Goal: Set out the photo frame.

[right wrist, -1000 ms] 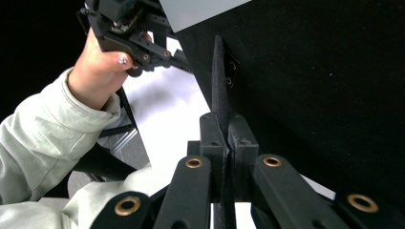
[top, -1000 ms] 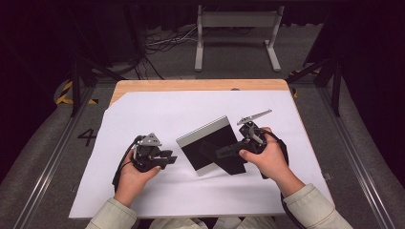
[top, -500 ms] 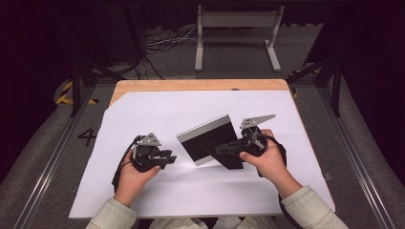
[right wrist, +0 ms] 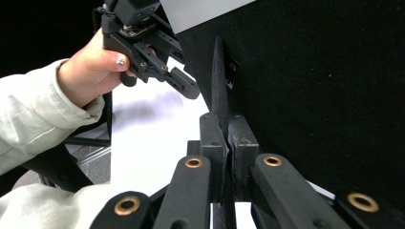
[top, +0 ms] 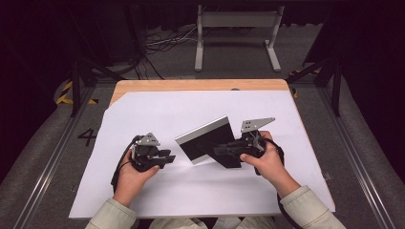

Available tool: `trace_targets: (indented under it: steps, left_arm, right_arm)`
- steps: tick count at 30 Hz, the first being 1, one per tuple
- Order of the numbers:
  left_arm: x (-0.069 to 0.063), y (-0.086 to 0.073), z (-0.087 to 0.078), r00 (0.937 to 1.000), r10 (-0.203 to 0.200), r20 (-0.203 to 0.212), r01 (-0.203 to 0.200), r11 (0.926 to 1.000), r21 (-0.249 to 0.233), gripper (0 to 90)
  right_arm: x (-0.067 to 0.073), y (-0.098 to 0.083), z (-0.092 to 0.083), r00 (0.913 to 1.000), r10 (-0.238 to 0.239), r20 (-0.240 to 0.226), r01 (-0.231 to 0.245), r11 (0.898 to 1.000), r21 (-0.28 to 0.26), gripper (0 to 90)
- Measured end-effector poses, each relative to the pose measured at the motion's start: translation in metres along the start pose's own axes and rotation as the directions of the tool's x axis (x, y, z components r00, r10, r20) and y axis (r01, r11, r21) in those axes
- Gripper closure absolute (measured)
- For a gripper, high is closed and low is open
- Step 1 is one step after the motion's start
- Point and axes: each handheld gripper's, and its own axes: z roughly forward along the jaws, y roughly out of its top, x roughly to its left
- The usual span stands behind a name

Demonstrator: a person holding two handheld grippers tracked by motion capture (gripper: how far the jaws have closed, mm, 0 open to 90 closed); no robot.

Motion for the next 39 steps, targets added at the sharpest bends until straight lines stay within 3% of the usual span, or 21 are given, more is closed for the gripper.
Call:
trace_targets:
  steps: [4, 12, 24, 34, 39]
  left_arm:
    - [0.000, -0.001, -0.001, 1.0000, -0.006, -0.003, 0.006, 1.0000, 0.000, 66.8]
    - [0.001, -0.002, -0.002, 1.0000, -0.006, -0.006, 0.006, 1.0000, 0.000, 66.7]
    - [0.000, -0.002, 0.000, 1.0000, -0.009, -0.004, 0.009, 1.0000, 0.002, 66.8]
    - [0.001, -0.002, 0.000, 1.0000, -0.002, -0.005, 0.002, 1.0000, 0.003, 66.6]
    - [0.000, -0.002, 0.000, 1.0000, -0.004, -0.002, 0.004, 1.0000, 0.004, 66.5]
  right_arm:
    - [-0.004, -0.004, 0.001, 0.9995, -0.009, -0.031, 0.008, 1.000, -0.021, 87.6]
    - [-0.012, -0.015, 0.004, 0.9991, -0.017, -0.040, 0.015, 0.999, -0.036, 87.6]
    - [-0.022, -0.029, 0.002, 0.9965, 0.018, -0.082, -0.025, 0.996, -0.083, 87.3]
    - [-0.026, -0.034, -0.004, 0.9988, 0.011, -0.048, -0.012, 0.999, -0.036, 83.2]
    - [-0.021, -0.033, -0.006, 0.9991, -0.029, -0.030, 0.029, 1.000, 0.003, 83.1]
